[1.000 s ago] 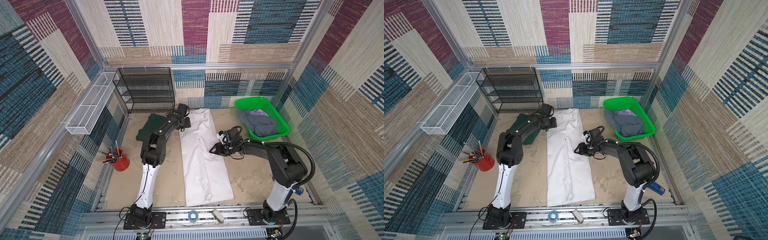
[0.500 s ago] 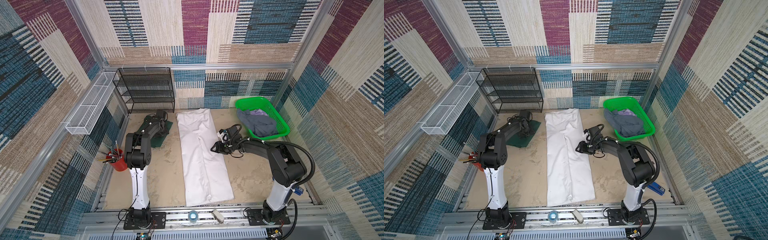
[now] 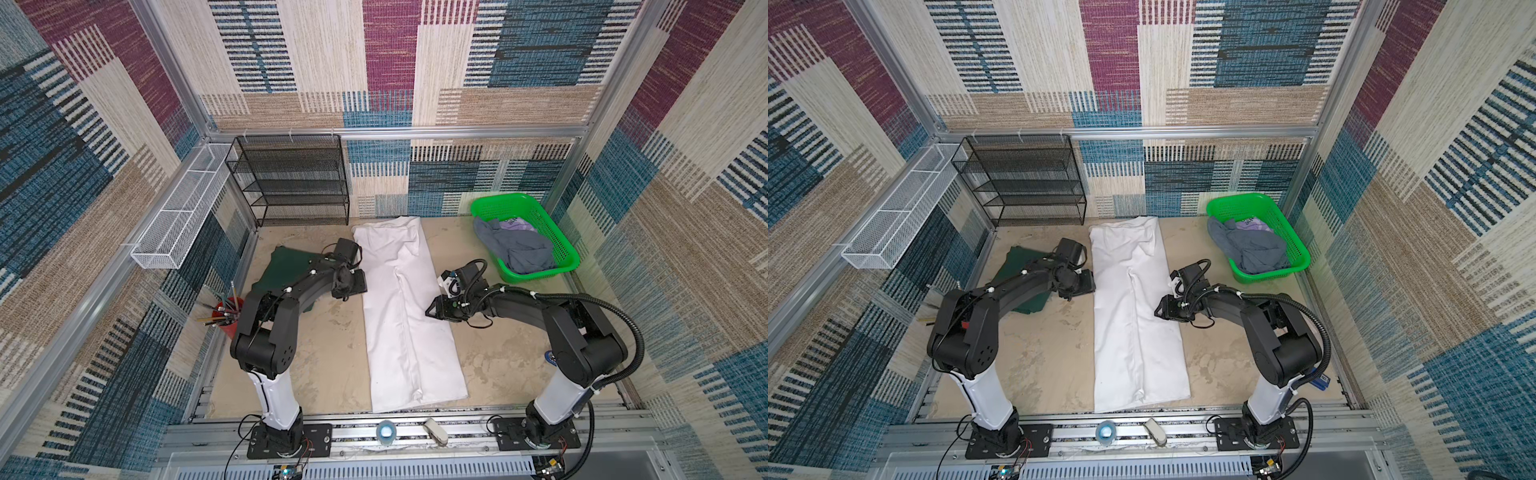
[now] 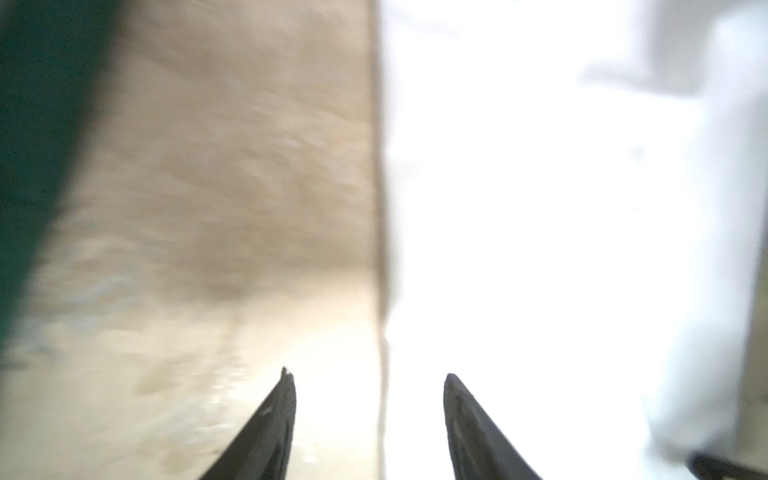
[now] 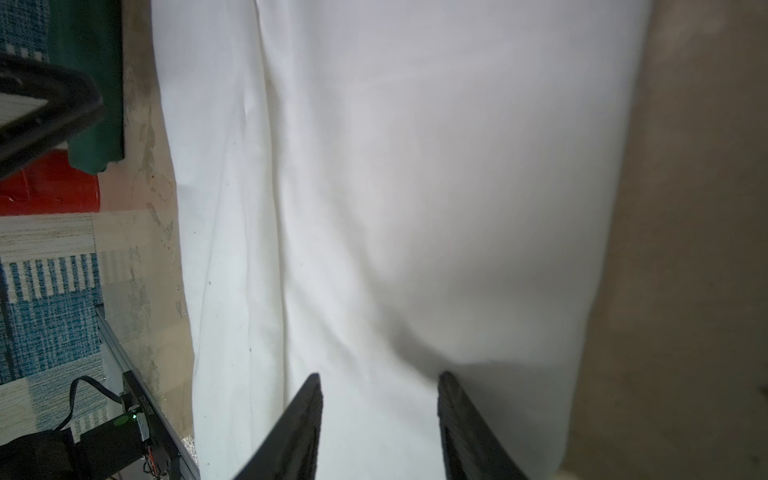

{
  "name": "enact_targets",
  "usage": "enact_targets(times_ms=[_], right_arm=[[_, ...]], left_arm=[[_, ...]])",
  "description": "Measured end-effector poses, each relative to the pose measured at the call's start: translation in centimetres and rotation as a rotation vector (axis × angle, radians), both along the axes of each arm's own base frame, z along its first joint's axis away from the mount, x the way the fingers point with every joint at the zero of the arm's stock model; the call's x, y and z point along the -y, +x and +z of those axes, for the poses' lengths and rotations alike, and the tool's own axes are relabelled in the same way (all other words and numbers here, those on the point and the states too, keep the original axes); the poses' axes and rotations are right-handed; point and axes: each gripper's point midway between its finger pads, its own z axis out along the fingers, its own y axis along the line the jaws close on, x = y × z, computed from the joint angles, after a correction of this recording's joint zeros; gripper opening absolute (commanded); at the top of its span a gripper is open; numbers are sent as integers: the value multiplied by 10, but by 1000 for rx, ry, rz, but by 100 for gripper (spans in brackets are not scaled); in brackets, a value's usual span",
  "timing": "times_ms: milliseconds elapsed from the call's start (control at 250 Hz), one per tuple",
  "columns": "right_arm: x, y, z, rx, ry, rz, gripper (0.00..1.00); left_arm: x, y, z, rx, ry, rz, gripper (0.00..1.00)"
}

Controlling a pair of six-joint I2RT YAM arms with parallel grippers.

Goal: Fold and stack the t-shirts

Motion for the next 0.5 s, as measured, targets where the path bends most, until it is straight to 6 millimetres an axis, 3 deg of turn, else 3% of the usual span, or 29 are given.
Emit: enact_targets(times_ms=[72, 240, 500], right_arm=[[-3, 5, -1, 4, 2, 1, 47], [-5, 8, -8, 1, 4, 4, 47], [-20, 34, -10, 44, 59, 12, 46]], left_arm=[[25, -3, -10, -18, -24, -50, 57], [53, 2, -29, -46, -28, -96, 57], [71, 49, -30, 2, -6, -90, 57]])
